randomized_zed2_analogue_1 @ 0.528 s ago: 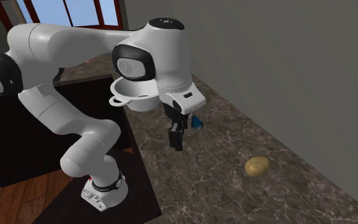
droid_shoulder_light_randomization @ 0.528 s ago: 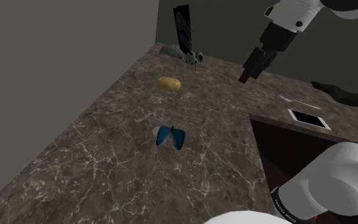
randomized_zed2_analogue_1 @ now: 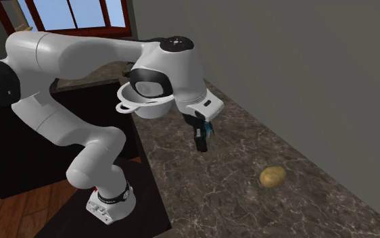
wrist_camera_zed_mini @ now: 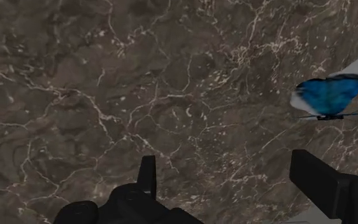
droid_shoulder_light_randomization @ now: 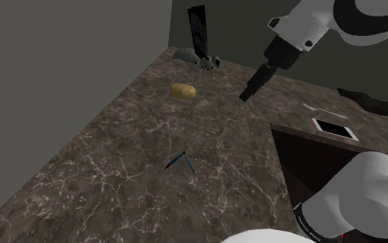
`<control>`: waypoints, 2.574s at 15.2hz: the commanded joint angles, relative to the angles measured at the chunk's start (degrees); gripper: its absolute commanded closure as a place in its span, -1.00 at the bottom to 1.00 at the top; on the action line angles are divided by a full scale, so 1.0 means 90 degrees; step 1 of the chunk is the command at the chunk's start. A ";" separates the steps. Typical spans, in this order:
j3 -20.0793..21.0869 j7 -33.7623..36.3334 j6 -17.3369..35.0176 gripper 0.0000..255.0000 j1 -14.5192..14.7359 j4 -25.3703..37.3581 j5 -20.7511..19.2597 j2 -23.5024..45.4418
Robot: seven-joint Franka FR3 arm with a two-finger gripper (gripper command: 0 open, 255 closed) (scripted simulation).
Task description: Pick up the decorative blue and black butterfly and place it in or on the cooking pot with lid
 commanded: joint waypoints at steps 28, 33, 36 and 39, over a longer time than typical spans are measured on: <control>0.0067 -0.2558 0.3454 1.00 0.2365 -0.1306 0.2615 0.0858; 0.0067 -0.2558 0.3454 1.00 0.2365 -0.1306 0.2615 0.0858; 0.0067 -0.2558 0.3454 1.00 0.2365 -0.1306 0.2615 0.0858; 0.0149 -0.3304 0.2753 -1.00 0.2554 -0.0581 0.1848 0.1347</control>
